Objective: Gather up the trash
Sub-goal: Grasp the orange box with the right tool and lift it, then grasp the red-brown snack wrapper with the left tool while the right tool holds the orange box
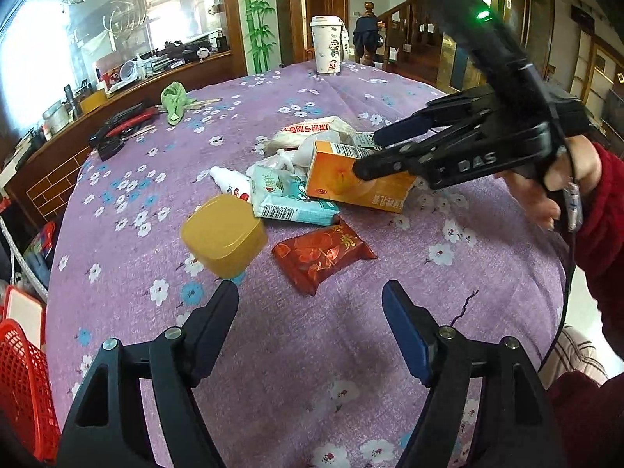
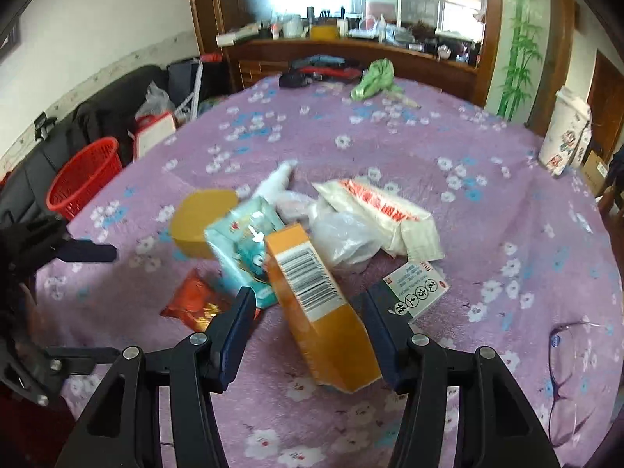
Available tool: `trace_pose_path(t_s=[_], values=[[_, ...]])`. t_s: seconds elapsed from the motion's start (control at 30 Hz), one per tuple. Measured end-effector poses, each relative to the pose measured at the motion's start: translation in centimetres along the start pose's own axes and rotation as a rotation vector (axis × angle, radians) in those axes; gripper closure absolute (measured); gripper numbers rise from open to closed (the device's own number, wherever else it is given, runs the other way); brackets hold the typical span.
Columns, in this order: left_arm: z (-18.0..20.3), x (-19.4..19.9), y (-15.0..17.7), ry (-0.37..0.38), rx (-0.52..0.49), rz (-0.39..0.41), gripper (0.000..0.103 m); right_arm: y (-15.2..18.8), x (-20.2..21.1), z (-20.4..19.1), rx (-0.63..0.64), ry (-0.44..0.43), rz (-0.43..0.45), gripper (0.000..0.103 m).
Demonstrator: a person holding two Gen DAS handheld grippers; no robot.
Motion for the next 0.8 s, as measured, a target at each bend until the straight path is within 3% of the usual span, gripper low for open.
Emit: trace_pose_path(t_s=[0.1, 0.13, 0.37, 0.63, 0.7, 0.77, 0.8], values=[[-0.1, -0.1, -0.2, 0.011, -0.013, -0.006, 0.028, 0.5, -0.6, -0.4, 0.016, -0.010, -0.024, 0.073], [-0.1, -0.2, -0.3, 0.012, -0.020, -0.010, 0.028, 0.8, -0.5, -0.5, 0.015, -0.010, -0.036, 0.079], [0.7, -2.0, -1.1, 0.016, -0.091, -0.050, 0.027, 1.9, 2.4, 0.7, -0.121, -0.023, -0.008, 0.079], [0.6, -5.4, -2.7, 0.002, -0.179, -0.110, 0.028, 3.9, 6.5, 1.5, -0.305, -0.101, 0.050, 0.079], [0.5, -6.1, -2.8, 0.010, -0.186, -0.134, 0.032, 4.1, 7.1, 1.4, -0.326, -0.117, 0.063, 0.079], [0.5, -6.9, -2.7, 0.019, -0.188, -0.164, 0.050, 4.4, 7.7, 1.3, -0.337, -0.126, 0.077, 0.079], [0.4, -7.2, -2.7, 0.013, -0.191, -0.171, 0.050, 4.5, 7.9, 1.2, -0.340, -0.124, 0.081, 0.079]])
Point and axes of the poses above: each gripper's, at about its wrist camera, not at the fingertips, and x roughly against the way its jaws point, z to its right, y to its underside, the point moved 7 cm from there along -x, roughly the way its jaws point, and after that the axes turned 13 degrees about y, right-handed, at the moved point
